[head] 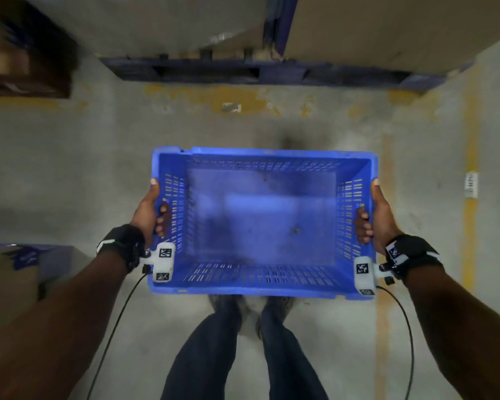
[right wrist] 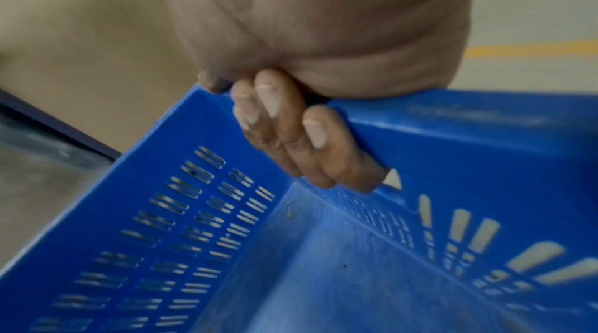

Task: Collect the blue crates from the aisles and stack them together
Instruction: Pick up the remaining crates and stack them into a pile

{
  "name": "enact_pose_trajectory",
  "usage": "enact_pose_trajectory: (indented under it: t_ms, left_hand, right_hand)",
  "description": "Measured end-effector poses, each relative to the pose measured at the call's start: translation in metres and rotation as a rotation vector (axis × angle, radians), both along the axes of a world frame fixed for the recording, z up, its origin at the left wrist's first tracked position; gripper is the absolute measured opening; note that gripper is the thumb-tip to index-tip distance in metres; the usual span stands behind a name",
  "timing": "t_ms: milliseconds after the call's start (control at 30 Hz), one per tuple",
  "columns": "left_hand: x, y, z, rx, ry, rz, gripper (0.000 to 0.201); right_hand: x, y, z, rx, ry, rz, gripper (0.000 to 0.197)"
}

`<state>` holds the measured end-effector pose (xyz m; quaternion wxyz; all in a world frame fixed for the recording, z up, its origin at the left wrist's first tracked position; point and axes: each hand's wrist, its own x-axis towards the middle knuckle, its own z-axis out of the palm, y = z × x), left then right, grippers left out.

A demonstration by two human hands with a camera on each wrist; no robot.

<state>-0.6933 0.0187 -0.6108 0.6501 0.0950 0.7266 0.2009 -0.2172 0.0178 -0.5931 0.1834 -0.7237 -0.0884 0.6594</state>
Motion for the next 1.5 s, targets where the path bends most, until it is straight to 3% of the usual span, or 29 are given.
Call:
enact_pose_trajectory:
  t_ms: [367,600,800,1033,1133,1300,1500]
  left_hand:
    - [0.031,0.028,0.358,0.15,0.054,-0.047,0.079]
    - [0.067,0.015,0.523,0.245,0.134,-0.107,0.067]
    - [0.098,0.027,0.584,0.253,0.127,-0.26,0.073]
    - [0.143,0.071,0.608,0.325,0.09,-0.453,0.079]
    - [0.17,0.091,0.618,0.377,0.037,-0.541,0.073]
    - [0.241,0.107,0.633,0.434,0.016,-0.788,0.072]
    - [0.349,0.085,0.638,0.467,-0.084,-1.126,0.068]
  right_hand:
    - [0.028,-0.007,0.366,0.073,-0.127,-0.074,0.083]
    - [0.06,-0.064,0.524,0.108,-0.108,-0.13,0.079]
    - [0.089,-0.104,0.585,0.148,-0.081,-0.241,0.075]
    - [0.102,-0.151,0.622,0.195,-0.09,-0.428,0.074]
    - [0.1,-0.178,0.635,0.204,-0.103,-0.546,0.073]
    - [0.092,-0.246,0.649,0.216,-0.128,-0.771,0.076]
    - [0.065,-0.361,0.651,0.222,-0.164,-1.097,0.075]
